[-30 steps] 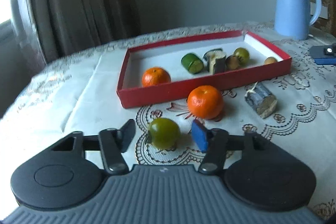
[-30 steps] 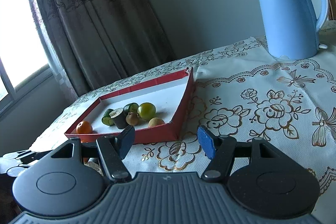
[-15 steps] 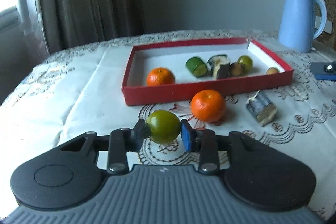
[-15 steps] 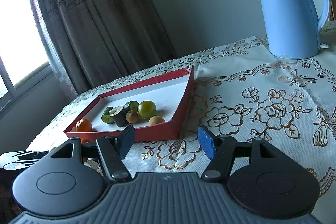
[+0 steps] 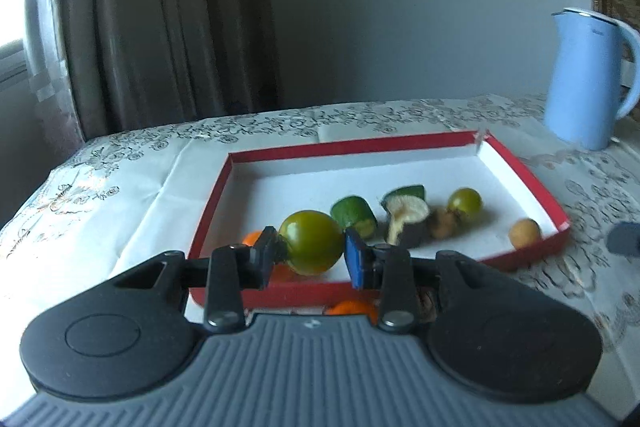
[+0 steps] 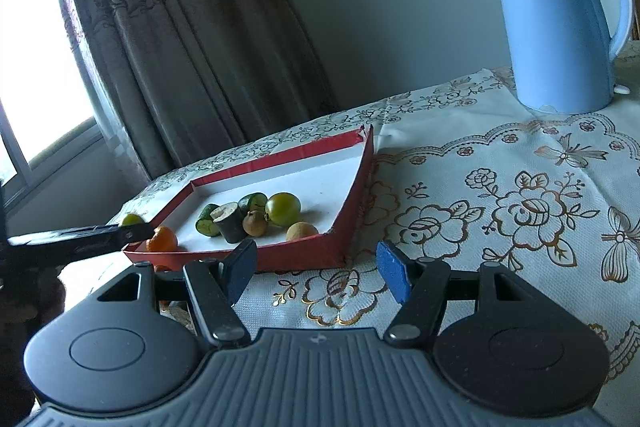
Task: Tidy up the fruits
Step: 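Carry the green tomato into the red box and open the left gripper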
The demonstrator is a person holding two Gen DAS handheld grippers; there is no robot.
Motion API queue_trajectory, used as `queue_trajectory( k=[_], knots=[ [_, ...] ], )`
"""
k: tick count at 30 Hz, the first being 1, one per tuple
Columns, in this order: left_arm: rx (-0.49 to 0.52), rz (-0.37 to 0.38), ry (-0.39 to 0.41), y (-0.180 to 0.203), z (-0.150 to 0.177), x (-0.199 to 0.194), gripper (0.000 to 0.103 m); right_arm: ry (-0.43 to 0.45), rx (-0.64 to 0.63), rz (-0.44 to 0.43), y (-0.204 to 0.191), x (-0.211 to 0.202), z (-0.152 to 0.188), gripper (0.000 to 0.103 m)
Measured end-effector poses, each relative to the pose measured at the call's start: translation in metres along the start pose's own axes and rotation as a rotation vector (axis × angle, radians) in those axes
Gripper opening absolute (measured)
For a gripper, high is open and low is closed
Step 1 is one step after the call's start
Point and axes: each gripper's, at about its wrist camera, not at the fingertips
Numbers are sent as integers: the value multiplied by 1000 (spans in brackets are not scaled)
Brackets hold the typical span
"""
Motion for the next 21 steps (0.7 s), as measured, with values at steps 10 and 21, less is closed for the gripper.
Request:
queue_trajectory(
  k=[10, 21],
  knots=[
    [-93, -88, 37, -7, -6, 12, 76, -1, -2, -8, -1, 0, 0, 66],
    [-96, -119, 10, -5, 30, -44, 90, 37, 1, 20, 2, -3, -1, 66]
  ],
)
Point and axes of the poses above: each gripper's, at about its wrist camera, not at the fingertips, and x roughly the way its jaws point, y to its right, z to its underside, and after that the axes turned 13 degrees about x, right-handed
